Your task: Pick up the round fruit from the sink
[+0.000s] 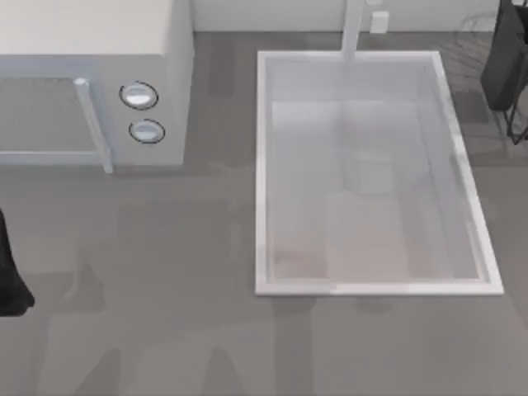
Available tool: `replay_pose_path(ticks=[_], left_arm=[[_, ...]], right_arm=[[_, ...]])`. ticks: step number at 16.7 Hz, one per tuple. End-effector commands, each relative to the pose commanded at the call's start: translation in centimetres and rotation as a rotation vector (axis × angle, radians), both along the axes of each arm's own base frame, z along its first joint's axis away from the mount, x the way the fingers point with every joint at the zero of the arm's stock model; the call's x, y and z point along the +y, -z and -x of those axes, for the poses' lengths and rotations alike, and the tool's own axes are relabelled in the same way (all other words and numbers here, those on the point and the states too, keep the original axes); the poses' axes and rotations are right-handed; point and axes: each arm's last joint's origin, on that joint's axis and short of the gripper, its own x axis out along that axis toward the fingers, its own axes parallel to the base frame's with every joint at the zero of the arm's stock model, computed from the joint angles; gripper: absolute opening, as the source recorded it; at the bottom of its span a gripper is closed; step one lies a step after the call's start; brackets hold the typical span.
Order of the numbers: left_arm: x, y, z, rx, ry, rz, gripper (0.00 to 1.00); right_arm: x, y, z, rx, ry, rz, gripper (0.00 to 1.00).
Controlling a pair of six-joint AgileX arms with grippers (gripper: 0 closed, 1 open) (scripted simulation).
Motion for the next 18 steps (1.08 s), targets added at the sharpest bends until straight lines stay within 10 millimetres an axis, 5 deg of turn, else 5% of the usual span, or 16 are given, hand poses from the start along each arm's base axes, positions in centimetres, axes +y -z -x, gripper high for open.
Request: replay_pose_path(ticks=[5, 8, 18], left_arm=[[0.0, 0.0, 0.0, 0.000, 0.000, 0.000, 1.00], [0.0, 0.0, 0.0, 0.000, 0.000, 0.000, 1.00], [0.0, 0.0, 0.0, 0.000, 0.000, 0.000, 1.00]], right_arm=[[-3.3, 2.7, 7.2, 0.031, 0.004, -0.004, 0.00], [-4.2, 3.6, 9.9, 0.015, 0.005, -0.006, 0.00], [-4.3, 4.9, 10.5, 0.016, 0.004, -0.007, 0.00]])
